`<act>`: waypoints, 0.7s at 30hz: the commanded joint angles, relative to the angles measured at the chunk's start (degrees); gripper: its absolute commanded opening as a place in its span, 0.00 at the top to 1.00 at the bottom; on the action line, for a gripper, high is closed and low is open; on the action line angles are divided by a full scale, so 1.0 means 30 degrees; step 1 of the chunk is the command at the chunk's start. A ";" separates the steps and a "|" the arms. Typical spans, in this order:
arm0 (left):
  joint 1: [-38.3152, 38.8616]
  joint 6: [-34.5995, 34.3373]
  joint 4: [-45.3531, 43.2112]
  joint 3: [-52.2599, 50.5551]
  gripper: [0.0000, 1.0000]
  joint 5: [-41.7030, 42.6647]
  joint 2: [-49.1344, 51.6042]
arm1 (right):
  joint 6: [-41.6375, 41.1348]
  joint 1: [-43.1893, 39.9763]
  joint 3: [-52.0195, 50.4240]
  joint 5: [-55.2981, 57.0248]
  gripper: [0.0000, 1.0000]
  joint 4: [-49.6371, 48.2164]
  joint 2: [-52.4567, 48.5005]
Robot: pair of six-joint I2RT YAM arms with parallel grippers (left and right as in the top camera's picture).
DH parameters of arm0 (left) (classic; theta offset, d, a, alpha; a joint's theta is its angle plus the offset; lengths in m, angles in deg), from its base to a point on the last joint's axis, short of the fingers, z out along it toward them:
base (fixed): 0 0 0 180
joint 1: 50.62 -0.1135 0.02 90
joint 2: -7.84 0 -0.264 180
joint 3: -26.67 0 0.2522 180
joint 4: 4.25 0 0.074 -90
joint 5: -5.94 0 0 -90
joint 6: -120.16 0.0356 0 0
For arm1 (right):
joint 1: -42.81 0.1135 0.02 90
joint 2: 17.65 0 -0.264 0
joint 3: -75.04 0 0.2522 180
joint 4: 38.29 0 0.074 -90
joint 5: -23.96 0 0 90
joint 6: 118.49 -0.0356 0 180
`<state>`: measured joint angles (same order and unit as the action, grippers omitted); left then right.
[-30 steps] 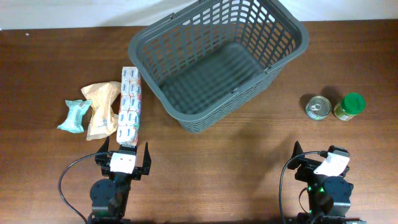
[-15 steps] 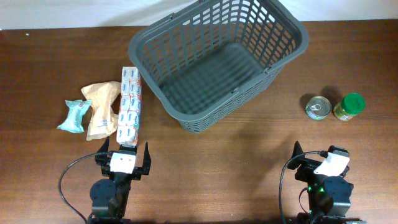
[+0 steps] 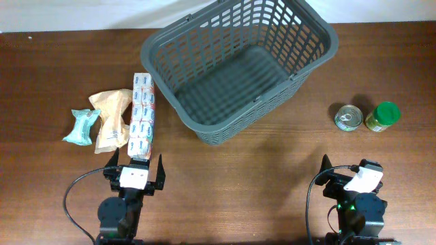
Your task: Pack container
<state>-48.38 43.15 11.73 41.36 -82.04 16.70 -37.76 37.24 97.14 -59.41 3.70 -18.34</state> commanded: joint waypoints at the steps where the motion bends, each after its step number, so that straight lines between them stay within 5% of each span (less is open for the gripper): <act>1: 0.0080 -0.0029 0.0357 -0.0131 0.01 0.1734 -0.0160 | -0.0226 0.0117 -0.0138 0.0240 0.01 0.0007 0.0160; 11: 0.0080 -0.2688 0.1515 0.1078 0.01 0.3694 -0.0080 | -0.0226 0.0117 -0.0138 0.0240 0.01 0.0007 0.0160; 21: 0.0073 -0.2601 0.9704 1.1446 0.01 0.3184 0.4517 | -0.0233 0.0117 -0.0138 0.0117 0.01 -0.0590 0.0160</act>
<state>-48.38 36.07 36.19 66.36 -72.88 24.88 -37.79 37.24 97.01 -59.43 2.78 -18.32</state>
